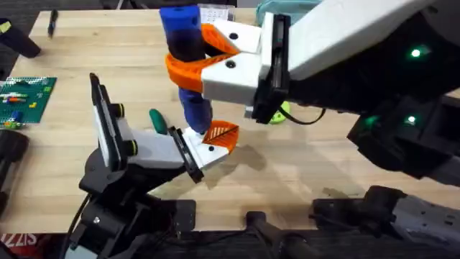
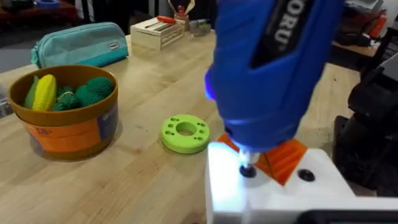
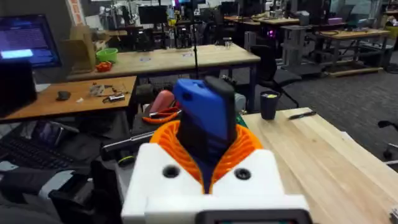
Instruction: Pick up the gripper from the table and insert it into the empty holder that is missing its gripper. Then pick up a screw, insert it into the mounting hole, and use the screwdriver to tighten it. Finally, clean up the table by picking up the vegetable and placing it into the bucket.
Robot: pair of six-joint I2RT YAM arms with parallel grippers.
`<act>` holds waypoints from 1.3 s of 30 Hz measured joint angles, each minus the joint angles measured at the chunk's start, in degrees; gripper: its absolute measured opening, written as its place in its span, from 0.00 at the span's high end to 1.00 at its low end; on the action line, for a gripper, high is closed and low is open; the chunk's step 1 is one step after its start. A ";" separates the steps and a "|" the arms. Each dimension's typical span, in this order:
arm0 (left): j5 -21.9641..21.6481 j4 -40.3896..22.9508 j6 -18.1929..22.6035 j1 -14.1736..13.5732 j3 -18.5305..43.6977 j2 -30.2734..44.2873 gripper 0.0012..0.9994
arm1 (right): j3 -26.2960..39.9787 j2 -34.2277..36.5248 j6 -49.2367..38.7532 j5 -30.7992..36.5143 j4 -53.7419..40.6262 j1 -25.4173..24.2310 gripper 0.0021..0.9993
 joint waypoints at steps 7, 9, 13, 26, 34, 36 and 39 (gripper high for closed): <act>-0.02 0.00 0.00 0.00 0.00 0.00 0.99 | 0.00 0.00 -0.02 0.00 -0.02 0.00 0.96; 0.00 0.00 -0.04 0.00 0.00 0.00 0.99 | 0.00 0.02 -0.02 -0.06 -0.02 0.00 0.96; 0.25 0.03 0.09 -0.02 0.00 0.00 0.99 | -0.01 -0.01 -0.02 -0.44 0.39 0.00 0.96; 0.00 0.02 0.02 0.00 0.00 0.00 0.99 | -0.46 -8.39 0.20 4.46 7.87 -0.66 0.96; 0.00 0.02 0.02 0.00 0.00 0.00 0.99 | -0.46 -6.82 -0.62 5.86 5.37 -0.76 0.96; 0.00 0.02 0.02 0.00 0.00 0.00 0.99 | -0.46 -6.84 -1.89 5.93 4.52 -0.76 0.96; 0.00 0.02 0.02 0.00 0.00 0.00 0.99 | -0.48 -6.84 -3.68 6.10 2.77 -0.76 0.96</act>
